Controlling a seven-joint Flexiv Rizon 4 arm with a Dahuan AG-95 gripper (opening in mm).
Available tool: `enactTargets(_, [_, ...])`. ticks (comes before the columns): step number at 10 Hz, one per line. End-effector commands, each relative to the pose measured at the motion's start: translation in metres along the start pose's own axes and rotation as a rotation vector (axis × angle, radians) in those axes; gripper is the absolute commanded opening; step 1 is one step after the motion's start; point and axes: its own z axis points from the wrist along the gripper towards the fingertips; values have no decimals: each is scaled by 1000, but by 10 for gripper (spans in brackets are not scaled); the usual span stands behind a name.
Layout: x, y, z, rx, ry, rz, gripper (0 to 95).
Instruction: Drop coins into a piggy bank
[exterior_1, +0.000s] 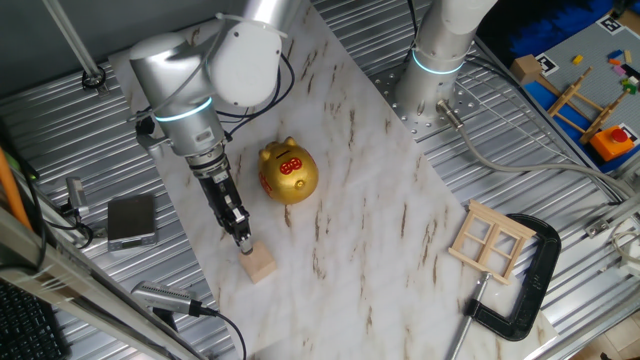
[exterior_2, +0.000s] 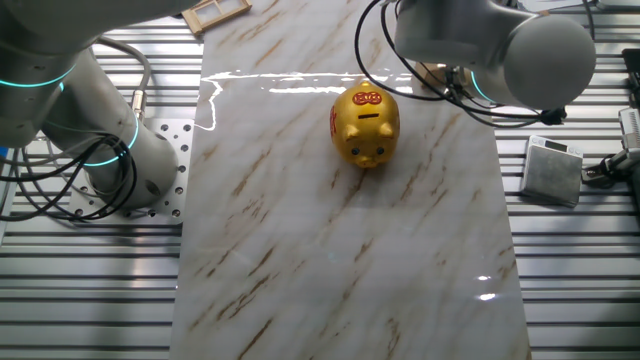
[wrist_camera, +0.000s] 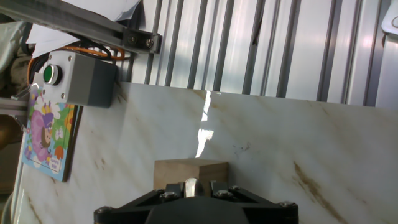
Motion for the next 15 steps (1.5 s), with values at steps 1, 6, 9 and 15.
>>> enactTargets(1, [0,1,0,-2,-2,1,190])
enactTargets(6, [-1,2,3,-2,-5,1,190])
enactTargets(9, [-1,2,5,-1,-6,1,190])
enactTargets(15, [0,2,7,0,-7,1,190])
